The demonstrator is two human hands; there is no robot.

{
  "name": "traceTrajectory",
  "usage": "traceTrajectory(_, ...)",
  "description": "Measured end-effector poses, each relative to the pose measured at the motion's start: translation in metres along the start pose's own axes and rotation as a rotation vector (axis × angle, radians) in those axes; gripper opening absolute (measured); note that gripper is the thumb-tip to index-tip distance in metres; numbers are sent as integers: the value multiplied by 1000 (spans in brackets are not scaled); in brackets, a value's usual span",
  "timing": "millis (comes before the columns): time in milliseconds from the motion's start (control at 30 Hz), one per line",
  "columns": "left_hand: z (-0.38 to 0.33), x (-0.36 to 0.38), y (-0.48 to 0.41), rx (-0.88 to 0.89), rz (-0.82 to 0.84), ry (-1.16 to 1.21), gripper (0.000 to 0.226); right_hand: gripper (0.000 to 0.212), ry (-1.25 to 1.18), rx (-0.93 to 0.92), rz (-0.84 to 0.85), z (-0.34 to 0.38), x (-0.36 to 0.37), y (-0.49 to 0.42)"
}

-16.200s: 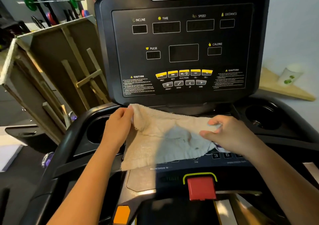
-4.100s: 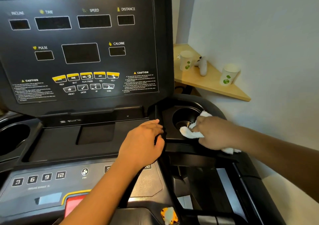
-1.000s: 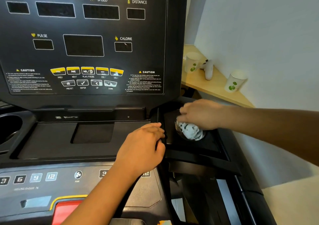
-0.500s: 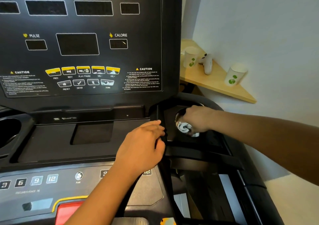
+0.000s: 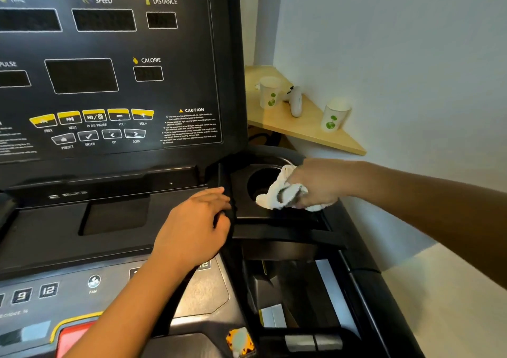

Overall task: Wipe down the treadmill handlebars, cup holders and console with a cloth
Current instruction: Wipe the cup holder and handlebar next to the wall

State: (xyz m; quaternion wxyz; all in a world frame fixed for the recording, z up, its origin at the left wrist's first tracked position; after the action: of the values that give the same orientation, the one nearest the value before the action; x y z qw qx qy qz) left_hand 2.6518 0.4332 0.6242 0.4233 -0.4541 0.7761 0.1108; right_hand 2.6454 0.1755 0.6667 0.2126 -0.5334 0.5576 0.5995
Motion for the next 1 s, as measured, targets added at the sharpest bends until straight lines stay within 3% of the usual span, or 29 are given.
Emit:
traceTrajectory(67,-1,1,2,-5,0,-2,42,14,-20,2,97,0,15,25)
traceTrajectory(133,-2,2,2,-15,-4,-7,42,29,-7,32,154,1,27,37)
traceTrajectory(200,-2,3,1,-22,-7,-13,42,20,7,74,166,3,34,33)
traceTrajectory(267,-1,3,0,-25,-8,-12,42,8,2,70,93,10,34,20)
traceTrajectory(400,-2,1,0,-17,0,-10,43,21,-11,190,-122,10,19,-3)
traceTrajectory(500,-2,-1,1,-20,8,5,44,23,11,240,-150,4,18,-16)
traceTrajectory(567,-2,-2,1,-24,16,15,44,16,-96,225,-130,2,26,-13)
traceTrajectory(667,-2,-2,2,-24,14,13,37,21,-300,189,-3,-3,38,13)
traceTrajectory(800,-3,-1,1,-20,11,0,32,20,-175,238,55,1,39,22)
traceTrajectory(900,-2,-2,2,-13,22,15,36,13,-76,372,-100,2,28,2)
traceTrajectory(1000,0,-2,3,4,25,25,33,24,-30,456,-242,-2,20,-16)
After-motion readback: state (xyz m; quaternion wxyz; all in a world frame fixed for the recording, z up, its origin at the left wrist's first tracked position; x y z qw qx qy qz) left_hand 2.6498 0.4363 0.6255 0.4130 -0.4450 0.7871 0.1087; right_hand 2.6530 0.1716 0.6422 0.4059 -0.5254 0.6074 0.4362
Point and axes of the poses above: each hand's wrist, its own y-axis away from the middle knuckle, its own x-axis out of the palm, z = x × y, the point moved 2 cm from there along -y, towards the middle knuckle, and after that the axes turned 15 degrees about y, right-handed, at the moved point
